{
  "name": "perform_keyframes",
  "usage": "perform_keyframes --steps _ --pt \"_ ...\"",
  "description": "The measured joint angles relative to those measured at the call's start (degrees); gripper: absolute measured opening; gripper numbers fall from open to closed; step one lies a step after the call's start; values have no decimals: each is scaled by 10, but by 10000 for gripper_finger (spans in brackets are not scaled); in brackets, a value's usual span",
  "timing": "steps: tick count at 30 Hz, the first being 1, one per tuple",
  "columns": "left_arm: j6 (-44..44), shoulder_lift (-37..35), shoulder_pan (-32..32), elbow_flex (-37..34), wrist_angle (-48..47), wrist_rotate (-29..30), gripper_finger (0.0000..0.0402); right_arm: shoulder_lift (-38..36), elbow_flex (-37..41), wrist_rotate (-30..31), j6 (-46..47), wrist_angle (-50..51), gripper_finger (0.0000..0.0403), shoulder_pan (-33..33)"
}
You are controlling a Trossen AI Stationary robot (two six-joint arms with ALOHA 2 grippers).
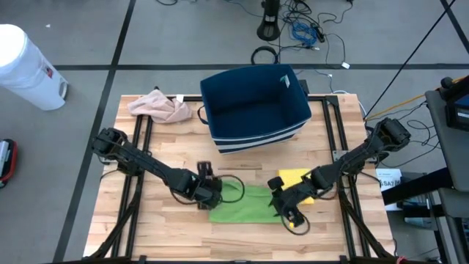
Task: Fold towel
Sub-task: Fold the green towel
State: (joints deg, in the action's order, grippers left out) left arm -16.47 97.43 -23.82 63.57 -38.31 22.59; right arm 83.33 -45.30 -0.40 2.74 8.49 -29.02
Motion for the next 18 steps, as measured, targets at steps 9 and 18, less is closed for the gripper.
perform_keyframes --steps 9,18 --pt "54 0 -81 0 159 -104 265 28 0 31 51 -54 169 -53" --pt "31 39 -65 0 160 -117 195 104 0 36 100 -56 169 -56"
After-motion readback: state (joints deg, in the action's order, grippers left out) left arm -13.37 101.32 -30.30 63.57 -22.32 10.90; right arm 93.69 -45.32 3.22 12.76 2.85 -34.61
